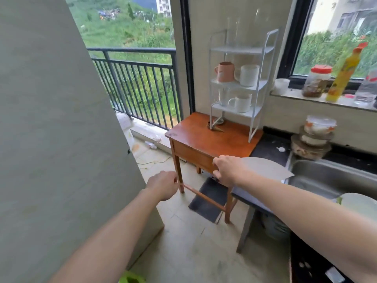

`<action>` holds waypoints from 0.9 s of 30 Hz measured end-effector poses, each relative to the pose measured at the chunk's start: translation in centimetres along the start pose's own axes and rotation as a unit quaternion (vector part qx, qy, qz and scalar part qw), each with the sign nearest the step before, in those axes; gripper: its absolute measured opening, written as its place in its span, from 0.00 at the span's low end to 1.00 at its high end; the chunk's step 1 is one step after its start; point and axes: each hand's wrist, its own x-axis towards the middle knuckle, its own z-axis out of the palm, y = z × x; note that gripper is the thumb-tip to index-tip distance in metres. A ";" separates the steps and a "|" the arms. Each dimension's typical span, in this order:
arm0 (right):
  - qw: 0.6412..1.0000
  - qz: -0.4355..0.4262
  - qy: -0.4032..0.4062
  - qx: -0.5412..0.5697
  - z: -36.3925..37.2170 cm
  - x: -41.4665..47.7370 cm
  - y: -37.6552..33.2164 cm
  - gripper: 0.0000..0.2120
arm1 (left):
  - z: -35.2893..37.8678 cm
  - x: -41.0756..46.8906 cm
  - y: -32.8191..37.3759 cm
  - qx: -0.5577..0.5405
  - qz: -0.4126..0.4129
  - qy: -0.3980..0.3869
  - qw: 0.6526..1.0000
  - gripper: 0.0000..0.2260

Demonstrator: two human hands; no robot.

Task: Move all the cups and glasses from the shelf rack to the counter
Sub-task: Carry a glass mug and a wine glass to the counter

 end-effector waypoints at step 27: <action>0.928 0.230 0.293 0.005 -22.1 35.2 21.8 0.13 | -25.6 46.3 11.1 -0.222 0.238 0.141 0.935 0.07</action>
